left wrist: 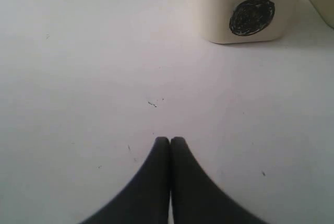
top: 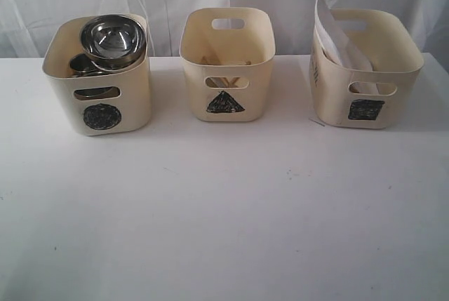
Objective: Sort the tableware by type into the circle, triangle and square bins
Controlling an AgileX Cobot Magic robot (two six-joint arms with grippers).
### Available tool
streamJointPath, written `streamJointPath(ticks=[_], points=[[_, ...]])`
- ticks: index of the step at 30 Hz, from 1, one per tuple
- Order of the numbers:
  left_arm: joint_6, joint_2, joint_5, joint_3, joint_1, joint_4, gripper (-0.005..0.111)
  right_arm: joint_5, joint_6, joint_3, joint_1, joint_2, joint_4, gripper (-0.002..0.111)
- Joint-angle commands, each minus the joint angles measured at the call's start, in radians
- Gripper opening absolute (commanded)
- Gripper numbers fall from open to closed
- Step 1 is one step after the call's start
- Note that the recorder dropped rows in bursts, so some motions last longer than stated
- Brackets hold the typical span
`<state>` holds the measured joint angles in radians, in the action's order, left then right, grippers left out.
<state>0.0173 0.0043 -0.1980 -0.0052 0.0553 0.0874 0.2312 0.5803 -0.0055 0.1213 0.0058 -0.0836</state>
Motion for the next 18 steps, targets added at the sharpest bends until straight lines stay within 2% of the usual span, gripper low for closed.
streamJointPath(ticks=[1, 7, 13, 18], points=[[0.004, -0.004, 0.004, 0.005, 0.001, 0.007, 0.0, -0.005, -0.029, 0.006, -0.003, -0.006, -0.014, 0.016], [0.004, -0.004, 0.004, 0.005, 0.001, 0.007, 0.0, -0.005, -0.043, 0.006, -0.003, -0.006, -0.023, 0.016], [0.004, -0.004, 0.004, 0.005, 0.001, 0.007, 0.0, -0.002, -0.322, 0.006, -0.003, -0.006, -0.037, 0.016], [0.004, -0.004, 0.004, 0.005, 0.001, 0.007, 0.0, -0.002, -0.468, 0.006, -0.003, -0.006, -0.037, 0.016]])
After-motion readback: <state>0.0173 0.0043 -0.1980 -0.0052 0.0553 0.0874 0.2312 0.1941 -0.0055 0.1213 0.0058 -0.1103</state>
